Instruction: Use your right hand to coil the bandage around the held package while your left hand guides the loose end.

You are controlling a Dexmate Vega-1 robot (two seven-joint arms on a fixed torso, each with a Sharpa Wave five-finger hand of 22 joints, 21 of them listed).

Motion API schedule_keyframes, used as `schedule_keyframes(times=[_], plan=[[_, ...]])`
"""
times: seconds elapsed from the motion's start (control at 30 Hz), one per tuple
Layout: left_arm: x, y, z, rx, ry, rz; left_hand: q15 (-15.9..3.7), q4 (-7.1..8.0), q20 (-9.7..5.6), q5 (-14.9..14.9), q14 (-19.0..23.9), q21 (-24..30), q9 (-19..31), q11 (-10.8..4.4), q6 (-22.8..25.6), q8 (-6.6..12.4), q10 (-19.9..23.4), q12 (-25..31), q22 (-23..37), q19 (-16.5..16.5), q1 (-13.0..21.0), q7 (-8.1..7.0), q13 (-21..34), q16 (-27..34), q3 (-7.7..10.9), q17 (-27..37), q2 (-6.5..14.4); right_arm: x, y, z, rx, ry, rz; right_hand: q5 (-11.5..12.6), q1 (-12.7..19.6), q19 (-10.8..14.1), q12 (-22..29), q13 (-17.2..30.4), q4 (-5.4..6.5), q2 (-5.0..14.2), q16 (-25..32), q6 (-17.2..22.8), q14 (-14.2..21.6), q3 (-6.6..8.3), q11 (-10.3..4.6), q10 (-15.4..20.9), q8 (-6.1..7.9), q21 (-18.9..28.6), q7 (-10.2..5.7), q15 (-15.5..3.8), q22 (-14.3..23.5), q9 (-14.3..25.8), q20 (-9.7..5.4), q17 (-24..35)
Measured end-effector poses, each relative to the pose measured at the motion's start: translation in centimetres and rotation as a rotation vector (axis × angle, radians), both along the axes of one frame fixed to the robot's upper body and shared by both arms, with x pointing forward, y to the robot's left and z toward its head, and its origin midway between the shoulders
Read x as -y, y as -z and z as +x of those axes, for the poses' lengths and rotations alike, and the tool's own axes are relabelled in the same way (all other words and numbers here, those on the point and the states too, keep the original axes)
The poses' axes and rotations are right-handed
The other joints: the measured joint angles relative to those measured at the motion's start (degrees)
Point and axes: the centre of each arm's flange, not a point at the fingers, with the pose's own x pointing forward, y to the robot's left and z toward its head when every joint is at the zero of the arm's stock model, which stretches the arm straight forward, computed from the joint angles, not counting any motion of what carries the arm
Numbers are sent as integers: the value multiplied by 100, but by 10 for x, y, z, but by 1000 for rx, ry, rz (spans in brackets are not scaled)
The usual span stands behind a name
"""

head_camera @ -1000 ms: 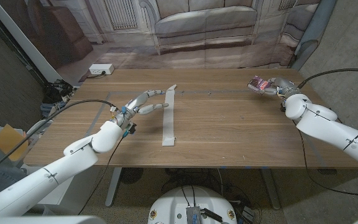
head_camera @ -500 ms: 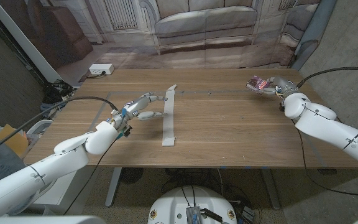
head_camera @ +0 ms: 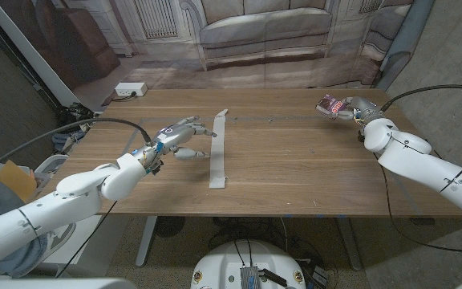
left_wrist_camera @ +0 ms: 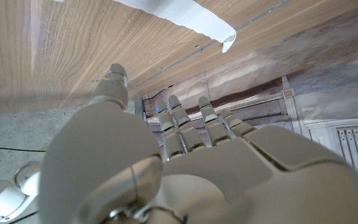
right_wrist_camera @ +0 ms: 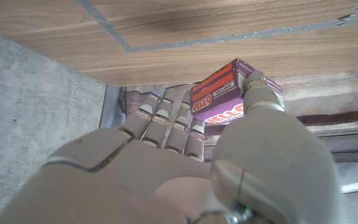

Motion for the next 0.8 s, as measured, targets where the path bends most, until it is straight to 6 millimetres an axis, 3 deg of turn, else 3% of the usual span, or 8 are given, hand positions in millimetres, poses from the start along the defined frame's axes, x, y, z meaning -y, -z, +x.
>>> schedule_keyframes(times=[0.23, 0.43, 0.6, 0.8], plan=[[2, -6, -8, 63, -14, 117, 0, 33, 4, 0, -3, -22, 0, 3, -33, -79, -3, -97, 0, -4, 173, -25, 20, -57, 32, 4, 6, -2, 2, -2, -4, 5, 12, -4, 0, 0, -20, -1, 0, 0, 0, 8, 19, 0, 8, 50, -17, 0, -8, 19, 0, -1, 0, -1], [6, -13, -15, 93, -29, 228, 9, 63, 165, 0, -178, -66, 26, 10, -157, -157, -99, -178, 0, -166, 249, -30, 27, -88, 63, 17, 38, -4, 3, -3, -11, 12, 18, -22, 1, 0, 2, -4, 0, -1, 0, 49, 19, 0, 8, 50, -22, 0, 14, 19, 0, -1, 0, -1], [8, -18, -18, 106, -39, 300, 9, 63, 164, 0, -178, -66, 26, 10, -157, -158, -99, -178, 0, -166, 293, -30, 27, -88, 62, 38, 22, -7, 4, -4, -17, 15, 17, -22, 4, 0, 2, -4, 0, -4, 0, 49, 19, 0, 8, 50, -4, 0, 13, 19, 0, -2, 0, -1], [12, -21, -21, 90, -44, 386, 1, 126, 177, 0, -211, -66, 26, 12, -362, -293, -220, -207, 0, -179, 292, -18, 27, -88, -1, 44, 21, -11, 5, -5, -23, 17, 15, -25, 7, 0, 2, 0, 0, -7, 0, 49, 20, 0, 7, 49, -4, 0, 13, 18, 24, -2, 0, -1]])
